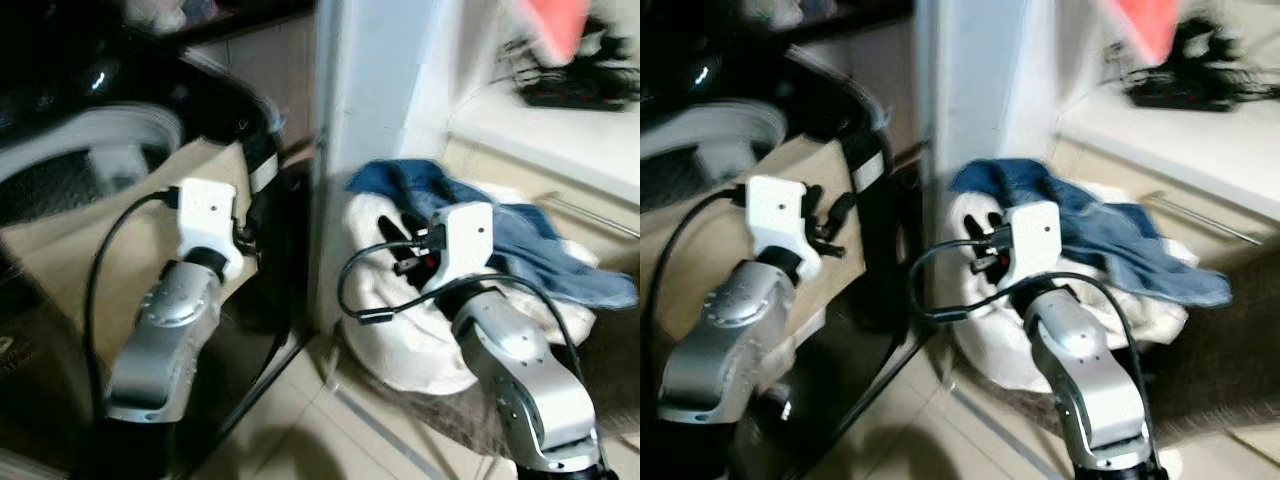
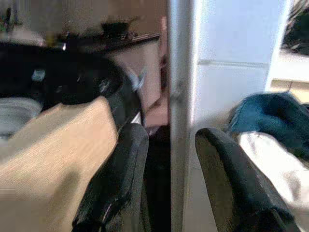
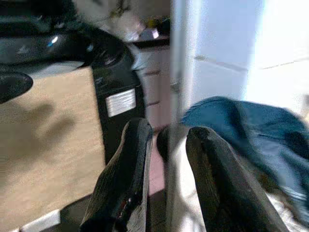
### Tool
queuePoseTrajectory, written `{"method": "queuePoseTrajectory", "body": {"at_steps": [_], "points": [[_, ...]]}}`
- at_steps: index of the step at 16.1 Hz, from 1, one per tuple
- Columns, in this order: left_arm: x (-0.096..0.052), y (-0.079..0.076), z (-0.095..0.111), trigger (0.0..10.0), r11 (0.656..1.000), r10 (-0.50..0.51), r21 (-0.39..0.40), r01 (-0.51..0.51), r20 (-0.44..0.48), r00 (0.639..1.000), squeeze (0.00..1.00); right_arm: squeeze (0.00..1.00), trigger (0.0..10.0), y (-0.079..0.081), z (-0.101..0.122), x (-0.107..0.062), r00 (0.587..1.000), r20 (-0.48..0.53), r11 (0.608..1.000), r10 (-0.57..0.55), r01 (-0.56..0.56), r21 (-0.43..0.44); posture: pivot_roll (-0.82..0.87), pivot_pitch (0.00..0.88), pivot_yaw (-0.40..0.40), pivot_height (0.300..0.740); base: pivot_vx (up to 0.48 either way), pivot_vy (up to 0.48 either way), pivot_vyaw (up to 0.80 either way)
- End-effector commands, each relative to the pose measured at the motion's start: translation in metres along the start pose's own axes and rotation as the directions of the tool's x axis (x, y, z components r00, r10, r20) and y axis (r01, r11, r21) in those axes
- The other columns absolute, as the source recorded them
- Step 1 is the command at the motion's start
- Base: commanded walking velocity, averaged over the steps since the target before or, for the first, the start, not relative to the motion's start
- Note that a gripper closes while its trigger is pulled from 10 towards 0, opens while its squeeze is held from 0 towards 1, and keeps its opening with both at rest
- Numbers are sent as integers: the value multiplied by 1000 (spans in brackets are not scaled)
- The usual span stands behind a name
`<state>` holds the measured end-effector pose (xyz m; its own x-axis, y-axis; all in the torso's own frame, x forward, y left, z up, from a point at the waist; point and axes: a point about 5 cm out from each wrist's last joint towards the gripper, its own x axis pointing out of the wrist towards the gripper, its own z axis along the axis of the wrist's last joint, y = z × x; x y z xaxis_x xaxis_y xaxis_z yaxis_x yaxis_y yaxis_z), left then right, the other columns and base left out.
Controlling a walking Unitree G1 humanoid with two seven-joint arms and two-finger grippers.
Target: Clothes washing
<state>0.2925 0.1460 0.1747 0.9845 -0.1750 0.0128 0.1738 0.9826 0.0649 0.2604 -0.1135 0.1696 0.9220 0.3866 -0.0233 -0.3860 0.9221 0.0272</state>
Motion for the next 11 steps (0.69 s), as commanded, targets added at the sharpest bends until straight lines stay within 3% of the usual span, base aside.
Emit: {"method": "queuePoseTrajectory", "body": {"at_steps": [1,8,11], "points": [[1,-6,6,10000,1000,-29,2,29,18,999,0,0,10000,-6,1,0,1000,-3,1000,-17,17,-11,-57,0,-4,740,277,0,0],[0,-5,6,10000,1000,-30,6,30,17,999,0,0,10000,-2,1,1,999,-18,998,28,-29,-59,-56,0,-8,740,296,0,0],[1,-5,6,10000,999,-33,8,33,16,999,0,0,10000,-1,2,1,1000,-8,997,25,-25,-72,-57,0,-7,740,306,0,800]]}}
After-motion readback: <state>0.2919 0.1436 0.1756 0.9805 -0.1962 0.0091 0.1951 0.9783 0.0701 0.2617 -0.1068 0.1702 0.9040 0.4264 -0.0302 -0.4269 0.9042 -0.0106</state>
